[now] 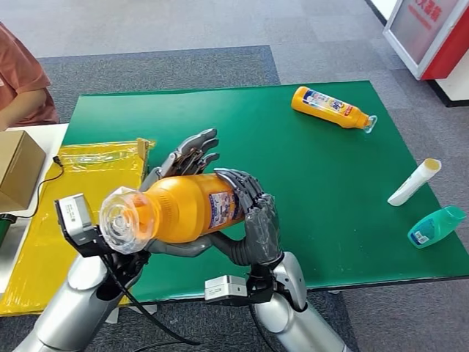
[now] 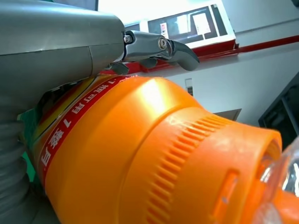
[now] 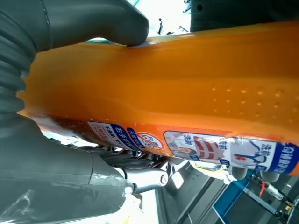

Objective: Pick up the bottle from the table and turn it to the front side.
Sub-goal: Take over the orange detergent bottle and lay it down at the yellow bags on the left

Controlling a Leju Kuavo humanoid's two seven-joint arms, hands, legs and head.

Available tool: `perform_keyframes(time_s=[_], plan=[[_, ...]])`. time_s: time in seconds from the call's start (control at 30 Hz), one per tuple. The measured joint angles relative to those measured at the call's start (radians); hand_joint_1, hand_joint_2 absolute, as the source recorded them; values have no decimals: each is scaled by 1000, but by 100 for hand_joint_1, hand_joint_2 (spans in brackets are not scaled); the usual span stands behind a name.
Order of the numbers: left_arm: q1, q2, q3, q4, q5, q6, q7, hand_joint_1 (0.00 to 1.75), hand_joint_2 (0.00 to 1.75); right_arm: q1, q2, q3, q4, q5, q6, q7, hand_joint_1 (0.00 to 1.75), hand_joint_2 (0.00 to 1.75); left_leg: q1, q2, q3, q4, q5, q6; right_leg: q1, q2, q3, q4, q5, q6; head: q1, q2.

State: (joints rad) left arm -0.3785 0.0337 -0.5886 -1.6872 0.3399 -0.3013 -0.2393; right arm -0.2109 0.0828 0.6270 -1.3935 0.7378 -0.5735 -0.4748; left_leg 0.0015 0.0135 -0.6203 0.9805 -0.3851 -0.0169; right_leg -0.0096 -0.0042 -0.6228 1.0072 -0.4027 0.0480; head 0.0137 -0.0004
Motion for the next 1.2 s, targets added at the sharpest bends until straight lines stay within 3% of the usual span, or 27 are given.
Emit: perform_keyframes(time_s=[0.37,0.53,0.57,0.67,0.7,0.97,1.2], plan=[[7,1,-2,1,-82,54,-24,175,175,-3,7,-5,21,4,4,10,175,175,0,0,0,0,0,0,0,0,0,0,0,0,0,0],[17,3,-16,-15,-365,192,-74,175,175,-3,9,-12,30,-19,39,21,175,175,0,0,0,0,0,0,0,0,0,0,0,0,0,0],[22,5,-21,-24,-423,221,-79,175,175,-3,9,-15,30,-35,57,21,164,175,0,0,0,0,0,0,0,0,0,0,0,0,0,0],[37,12,-24,-49,-489,276,-78,175,175,-4,15,-26,27,-84,105,21,33,175,0,1,0,0,0,0,0,1,0,0,0,0,0,0],[41,14,-22,-56,-510,296,-79,175,175,-3,17,-32,26,-101,118,24,0,175,0,1,0,0,0,0,0,0,0,0,0,0,0,0],[60,19,43,-91,-936,634,-67,175,175,48,23,-143,21,-302,220,54,0,175,0,0,-1,0,0,0,0,0,0,0,0,0,0,0],[116,30,93,-87,-1384,838,73,175,175,78,25,-261,-38,-396,232,60,0,175,0,0,-1,0,0,0,0,0,0,0,0,0,0,0]])
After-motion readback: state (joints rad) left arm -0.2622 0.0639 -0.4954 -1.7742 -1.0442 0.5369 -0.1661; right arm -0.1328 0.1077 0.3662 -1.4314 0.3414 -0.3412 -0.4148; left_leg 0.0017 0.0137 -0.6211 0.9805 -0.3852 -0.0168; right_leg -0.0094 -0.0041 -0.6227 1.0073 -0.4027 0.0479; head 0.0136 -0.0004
